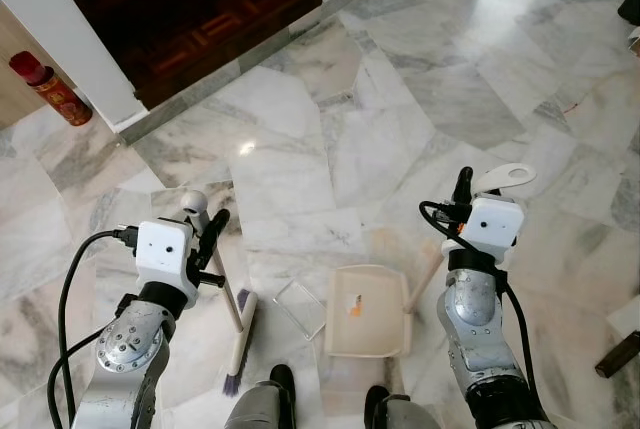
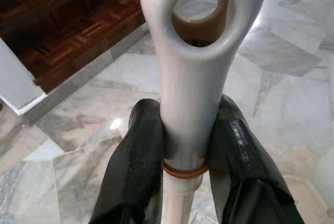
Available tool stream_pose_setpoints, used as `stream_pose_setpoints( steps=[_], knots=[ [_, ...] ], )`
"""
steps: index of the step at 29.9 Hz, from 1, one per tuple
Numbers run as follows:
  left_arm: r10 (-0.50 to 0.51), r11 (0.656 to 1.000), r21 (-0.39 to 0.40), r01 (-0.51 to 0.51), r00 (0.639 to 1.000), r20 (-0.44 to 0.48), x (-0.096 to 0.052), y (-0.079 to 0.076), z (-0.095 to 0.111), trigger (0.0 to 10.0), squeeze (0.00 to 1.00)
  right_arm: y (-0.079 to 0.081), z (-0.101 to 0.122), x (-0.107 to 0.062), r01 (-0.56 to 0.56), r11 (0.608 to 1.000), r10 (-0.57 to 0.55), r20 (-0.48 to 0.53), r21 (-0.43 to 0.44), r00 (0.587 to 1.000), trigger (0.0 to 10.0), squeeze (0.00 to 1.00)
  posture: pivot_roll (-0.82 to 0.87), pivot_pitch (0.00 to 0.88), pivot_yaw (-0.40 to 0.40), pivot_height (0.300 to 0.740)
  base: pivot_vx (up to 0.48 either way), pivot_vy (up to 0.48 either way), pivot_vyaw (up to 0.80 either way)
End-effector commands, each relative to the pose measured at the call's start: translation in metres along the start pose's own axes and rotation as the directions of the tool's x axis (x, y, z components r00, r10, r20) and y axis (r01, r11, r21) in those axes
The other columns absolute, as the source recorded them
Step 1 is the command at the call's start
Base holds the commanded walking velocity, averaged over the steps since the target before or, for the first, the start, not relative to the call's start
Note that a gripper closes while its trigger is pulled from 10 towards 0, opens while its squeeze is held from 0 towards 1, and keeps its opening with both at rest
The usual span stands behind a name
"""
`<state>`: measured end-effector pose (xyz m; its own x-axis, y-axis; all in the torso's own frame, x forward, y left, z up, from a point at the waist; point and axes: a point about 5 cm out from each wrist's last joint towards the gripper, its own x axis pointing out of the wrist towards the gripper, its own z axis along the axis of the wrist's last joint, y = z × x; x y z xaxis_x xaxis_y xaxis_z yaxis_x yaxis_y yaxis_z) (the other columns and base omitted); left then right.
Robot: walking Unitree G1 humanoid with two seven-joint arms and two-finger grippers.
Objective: Sweep floor
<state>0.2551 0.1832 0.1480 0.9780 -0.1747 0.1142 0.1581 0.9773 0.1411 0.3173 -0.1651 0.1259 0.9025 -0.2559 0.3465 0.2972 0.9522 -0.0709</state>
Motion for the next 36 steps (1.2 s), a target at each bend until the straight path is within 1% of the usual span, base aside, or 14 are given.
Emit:
stream_pose_setpoints(
  steps=[1, 7, 10, 11, 14, 15, 17, 18, 19, 21, 26, 33, 35, 36],
  knots=[
    [0.002, 1.000, 0.011, -0.002, 1.000, -0.027, -0.006, 0.003, -0.002, 10.0, 0.00, 0.004, 0.001, -0.003, -0.012, 1.000, 0.012, 0.011, 0.000, 1.000, 10.0, 0.00, 0.21, 0.341, 0.068, 0.740, 0.000, 0.000, 0.00],
    [0.002, 1.000, 0.018, -0.001, 1.000, -0.030, -0.006, 0.004, -0.001, 10.0, 0.00, 0.005, -0.006, -0.010, -0.017, 1.000, 0.017, -0.017, -0.002, 1.000, 10.0, 0.00, 0.21, 0.343, 0.071, 0.740, 0.000, 0.000, 0.00],
    [0.014, 0.999, 0.039, -0.013, 1.000, -0.020, -0.004, 0.013, 0.003, 10.0, 0.00, 0.008, -0.011, -0.015, -0.025, 1.000, 0.025, -0.039, -0.005, 0.999, 10.0, 0.00, 0.22, 0.346, 0.075, 0.740, 0.000, 0.000, 0.00],
    [0.014, 0.999, 0.039, -0.013, 1.000, -0.020, -0.004, 0.013, 0.003, 10.0, 0.00, 0.008, -0.011, -0.015, -0.025, 1.000, 0.025, -0.039, -0.005, 0.999, 10.0, 0.00, 0.22, 0.346, 0.075, 0.740, 0.000, 0.000, 0.00],
    [0.037, 0.997, 0.063, -0.036, 0.999, -0.012, -0.001, 0.023, 0.007, 10.0, 0.00, 0.010, -0.017, -0.021, -0.037, 0.999, 0.036, -0.067, -0.013, 0.997, 10.0, 0.00, 0.22, 0.345, 0.078, 0.740, 0.000, 0.000, 0.00],
    [0.037, 0.997, 0.063, -0.036, 0.999, -0.012, -0.001, 0.023, 0.007, 10.0, 0.00, 0.010, -0.017, -0.021, -0.037, 0.999, 0.036, -0.067, -0.013, 0.997, 10.0, 0.00, 0.22, 0.345, 0.078, 0.740, 0.000, 0.000, 0.00],
    [0.069, 0.994, 0.091, -0.067, 0.997, -0.018, -0.001, 0.035, 0.005, 10.0, 0.00, 0.012, -0.025, -0.028, -0.054, 0.998, 0.051, -0.103, -0.025, 0.993, 10.0, 0.00, 0.22, 0.345, 0.079, 0.740, 0.000, 0.000, 0.00],
    [0.069, 0.994, 0.091, -0.067, 0.997, -0.018, -0.001, 0.035, 0.005, 10.0, 0.00, 0.012, -0.025, -0.028, -0.054, 0.998, 0.051, -0.103, -0.025, 0.993, 10.0, 0.00, 0.22, 0.345, 0.079, 0.740, 0.000, 0.000, 0.00],
    [0.088, 0.991, 0.107, -0.085, 0.996, -0.020, -0.002, 0.040, 0.004, 10.0, 0.00, 0.012, -0.028, -0.030, -0.057, 0.998, 0.054, -0.112, -0.028, 0.992, 10.0, 0.00, 0.22, 0.346, 0.078, 0.740, 0.000, 0.000, 0.00],
    [0.103, 0.987, 0.125, -0.101, 0.995, -0.012, 0.000, 0.044, 0.006, 10.0, 0.00, 0.011, -0.029, -0.032, -0.061, 0.998, 0.057, -0.119, -0.032, 0.991, 10.0, 0.00, 0.22, 0.347, 0.078, 0.740, 0.000, 0.000, 0.00],
    [0.143, 0.978, 0.153, -0.143, 0.990, 0.011, 0.005, 0.050, 0.006, 10.0, 0.00, 0.009, -0.031, -0.033, -0.057, 0.997, 0.051, -0.122, -0.046, 0.991, 10.0, 0.00, 0.22, 0.349, 0.077, 0.740, 0.000, 0.000, 0.00],
    [0.139, 0.980, 0.140, -0.140, 0.990, 0.015, 0.011, 0.047, -0.001, 10.0, 0.00, 0.006, -0.031, -0.031, -0.054, 0.997, 0.048, -0.120, -0.052, 0.992, 10.0, 0.00, 0.20, 0.357, 0.073, 0.740, 0.000, 0.000, 0.00],
    [0.156, 0.980, 0.122, -0.158, 0.987, 0.025, 0.015, 0.049, -0.006, 10.0, 0.00, 0.006, -0.032, -0.033, -0.057, 0.997, 0.050, -0.124, -0.053, 0.991, 10.0, 0.00, 0.20, 0.359, 0.070, 0.740, 0.000, 0.000, 0.00],
    [0.158, 0.978, 0.128, -0.162, 0.987, 0.040, 0.020, 0.050, -0.005, 10.0, 0.00, 0.006, -0.032, -0.034, -0.059, 0.997, 0.052, -0.125, -0.053, 0.991, 10.0, 0.00, 0.19, 0.361, 0.069, 0.740, 0.000, 0.000, 0.00]
  ],
)
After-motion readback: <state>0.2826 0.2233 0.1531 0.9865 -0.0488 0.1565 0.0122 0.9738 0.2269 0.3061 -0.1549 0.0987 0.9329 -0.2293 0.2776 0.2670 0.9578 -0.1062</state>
